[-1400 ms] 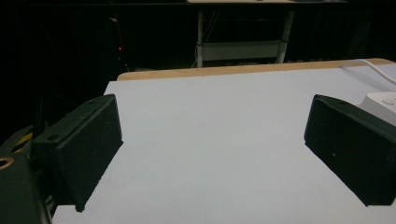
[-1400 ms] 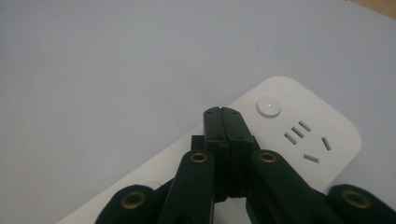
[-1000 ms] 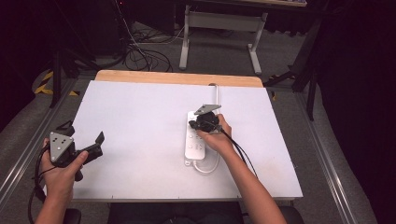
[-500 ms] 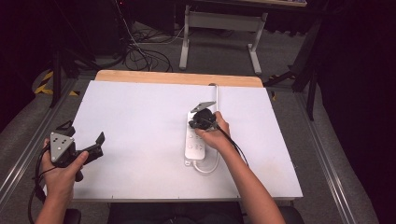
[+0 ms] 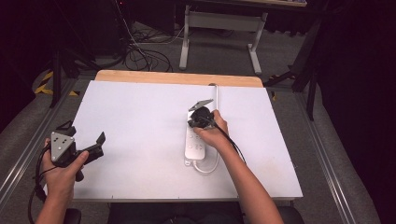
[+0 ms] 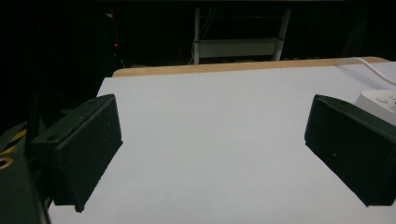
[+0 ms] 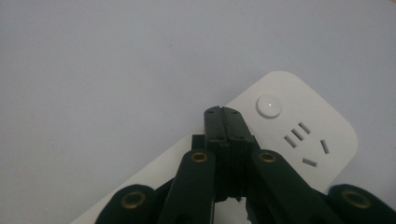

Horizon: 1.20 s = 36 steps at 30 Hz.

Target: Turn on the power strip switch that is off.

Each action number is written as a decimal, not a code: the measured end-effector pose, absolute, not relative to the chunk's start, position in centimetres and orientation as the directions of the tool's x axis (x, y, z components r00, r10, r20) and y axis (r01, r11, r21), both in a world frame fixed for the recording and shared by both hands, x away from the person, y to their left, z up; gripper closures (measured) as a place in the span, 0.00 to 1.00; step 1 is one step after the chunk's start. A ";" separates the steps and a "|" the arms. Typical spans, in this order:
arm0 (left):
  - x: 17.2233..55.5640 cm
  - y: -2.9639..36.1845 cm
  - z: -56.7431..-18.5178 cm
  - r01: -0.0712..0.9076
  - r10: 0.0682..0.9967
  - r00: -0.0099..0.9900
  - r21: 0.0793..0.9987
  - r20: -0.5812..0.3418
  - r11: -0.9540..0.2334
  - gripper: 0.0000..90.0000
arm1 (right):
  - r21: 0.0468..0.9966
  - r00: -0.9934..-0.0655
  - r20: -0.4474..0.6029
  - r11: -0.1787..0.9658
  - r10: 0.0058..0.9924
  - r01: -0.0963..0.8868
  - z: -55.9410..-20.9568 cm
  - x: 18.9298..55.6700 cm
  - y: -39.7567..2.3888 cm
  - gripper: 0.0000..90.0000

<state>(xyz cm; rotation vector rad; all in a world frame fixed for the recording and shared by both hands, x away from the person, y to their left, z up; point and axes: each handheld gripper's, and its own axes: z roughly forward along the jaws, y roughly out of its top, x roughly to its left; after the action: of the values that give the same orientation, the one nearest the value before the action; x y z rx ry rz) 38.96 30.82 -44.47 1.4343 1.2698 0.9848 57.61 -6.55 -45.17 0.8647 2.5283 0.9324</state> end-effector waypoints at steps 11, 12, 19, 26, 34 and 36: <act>39.0 30.9 -44.5 0.232 0.989 0.145 0.973 -0.018 -0.016 0.05 | 0.687 -0.780 -0.052 0.589 0.623 0.425 -45.4 57.1 -7.1 1.00; 39.0 30.9 -44.5 0.234 0.989 0.144 0.972 -0.022 -0.012 0.05 | 0.690 -0.780 -0.058 0.590 0.623 0.420 -45.4 57.0 -7.1 1.00; 39.0 30.9 -44.5 0.236 0.990 0.140 0.972 -0.024 -0.010 0.05 | 0.690 -0.789 -0.083 0.606 0.609 0.396 -45.4 56.9 -7.0 1.00; 39.0 31.0 -44.5 0.239 0.989 0.142 0.971 -0.030 -0.004 0.05 | 0.714 -0.795 -0.095 0.597 0.599 0.365 -45.6 56.6 -7.2 1.00; 39.0 31.0 -44.5 0.233 0.989 0.143 0.973 -0.033 -0.002 0.05 | 0.719 -0.791 -0.094 0.590 0.605 0.367 -45.7 56.5 -7.2 1.00; 39.0 31.0 -44.5 0.233 0.989 0.143 0.973 -0.033 -0.001 0.05 | 0.722 -0.790 -0.089 0.585 0.607 0.369 -45.7 56.5 -7.3 1.00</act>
<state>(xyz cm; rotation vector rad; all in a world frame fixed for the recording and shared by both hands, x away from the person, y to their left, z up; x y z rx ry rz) 38.96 30.97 -44.50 1.4321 1.2726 0.9675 56.50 -7.26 -45.70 0.7943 2.4921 1.0251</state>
